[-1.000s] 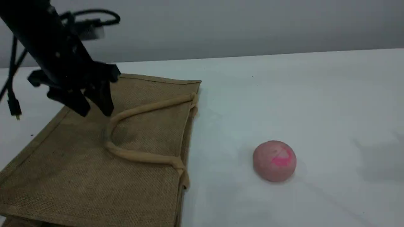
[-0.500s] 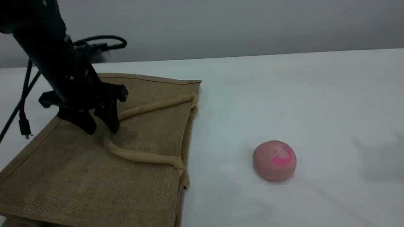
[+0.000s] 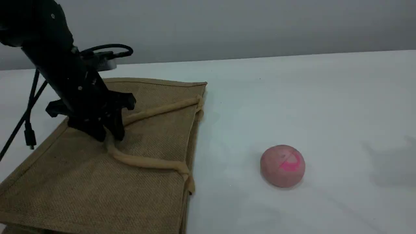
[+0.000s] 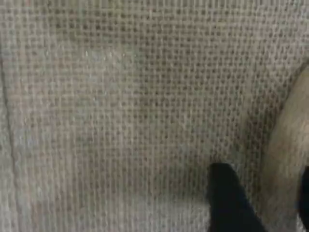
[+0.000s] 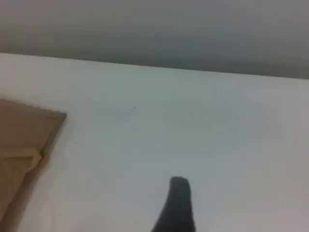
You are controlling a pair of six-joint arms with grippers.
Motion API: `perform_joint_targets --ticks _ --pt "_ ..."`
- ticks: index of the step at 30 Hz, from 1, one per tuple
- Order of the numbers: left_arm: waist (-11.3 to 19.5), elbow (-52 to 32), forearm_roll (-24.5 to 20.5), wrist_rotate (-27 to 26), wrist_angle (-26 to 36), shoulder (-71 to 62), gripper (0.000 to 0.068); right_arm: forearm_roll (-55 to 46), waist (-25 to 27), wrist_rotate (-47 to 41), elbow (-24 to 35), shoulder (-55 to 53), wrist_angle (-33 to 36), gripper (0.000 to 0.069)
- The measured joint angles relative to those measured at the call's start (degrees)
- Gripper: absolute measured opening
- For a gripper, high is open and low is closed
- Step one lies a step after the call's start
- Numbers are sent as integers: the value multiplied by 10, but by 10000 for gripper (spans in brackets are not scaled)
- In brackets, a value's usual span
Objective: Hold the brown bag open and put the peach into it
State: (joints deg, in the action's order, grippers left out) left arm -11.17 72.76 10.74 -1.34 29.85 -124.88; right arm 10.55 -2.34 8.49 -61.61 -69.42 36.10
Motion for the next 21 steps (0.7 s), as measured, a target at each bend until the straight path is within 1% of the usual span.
perform_joint_targets --ticks 4,6,7,11,14,17,21 --pt "0 0 2 0 -4 0 165 0 0 0 0 0 7 566" --pt "0 0 3 0 -12 0 109 0 0 0 0 0 10 566" --pt "0 0 3 -1 -15 0 96 0 0 0 0 0 10 566" --pt "0 0 3 -25 -18 0 94 0 0 0 0 1 14 566" --pt "0 11 3 -55 6 5 94 0 0 0 0 1 14 566" --pt "0 39 3 -81 45 20 94 0 0 0 0 1 15 566" --pt "0 99 3 -132 133 44 94 0 0 0 0 1 17 566"
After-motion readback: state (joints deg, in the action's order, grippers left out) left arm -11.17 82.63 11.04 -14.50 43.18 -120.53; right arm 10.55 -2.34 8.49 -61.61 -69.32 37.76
